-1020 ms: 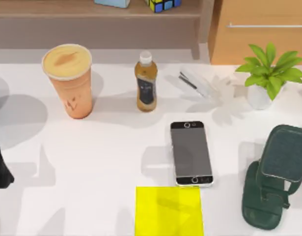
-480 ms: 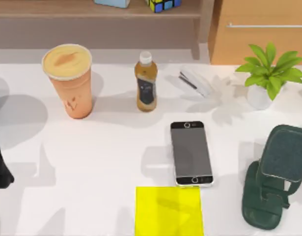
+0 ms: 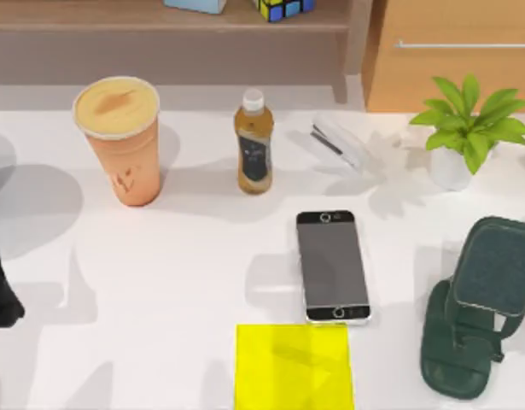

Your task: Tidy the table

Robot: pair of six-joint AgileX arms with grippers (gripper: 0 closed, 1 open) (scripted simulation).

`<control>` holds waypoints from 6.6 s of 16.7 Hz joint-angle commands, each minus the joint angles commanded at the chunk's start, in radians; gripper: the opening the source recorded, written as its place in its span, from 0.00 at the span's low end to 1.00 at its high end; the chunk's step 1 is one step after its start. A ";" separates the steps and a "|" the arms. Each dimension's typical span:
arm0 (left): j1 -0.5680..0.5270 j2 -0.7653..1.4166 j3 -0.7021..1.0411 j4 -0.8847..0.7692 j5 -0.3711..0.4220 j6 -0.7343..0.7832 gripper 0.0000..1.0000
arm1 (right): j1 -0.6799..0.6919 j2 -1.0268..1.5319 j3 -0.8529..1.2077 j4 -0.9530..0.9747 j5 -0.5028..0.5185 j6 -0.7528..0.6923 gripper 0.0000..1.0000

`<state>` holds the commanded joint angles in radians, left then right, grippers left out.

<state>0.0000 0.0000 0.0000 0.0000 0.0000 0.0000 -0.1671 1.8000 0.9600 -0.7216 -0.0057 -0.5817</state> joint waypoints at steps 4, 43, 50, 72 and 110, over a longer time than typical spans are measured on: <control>0.000 0.000 0.000 0.000 0.000 0.000 1.00 | -0.001 -0.036 0.078 -0.118 0.000 -0.005 0.00; 0.000 0.000 0.000 0.000 0.000 0.000 1.00 | 1.133 0.200 0.411 -0.224 -0.004 -1.575 0.00; 0.000 0.000 0.000 0.000 0.000 0.000 1.00 | 1.133 0.215 0.390 -0.188 -0.004 -1.574 0.00; 0.000 0.000 0.000 0.000 0.000 0.000 1.00 | 1.133 0.215 0.390 -0.188 -0.004 -1.574 1.00; 0.000 0.000 0.000 0.000 0.000 0.000 1.00 | 0.802 0.376 0.823 -0.465 0.003 1.185 1.00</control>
<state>0.0000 0.0000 0.0000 0.0000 0.0000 0.0000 0.6351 2.1757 1.7828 -1.1863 -0.0031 0.6036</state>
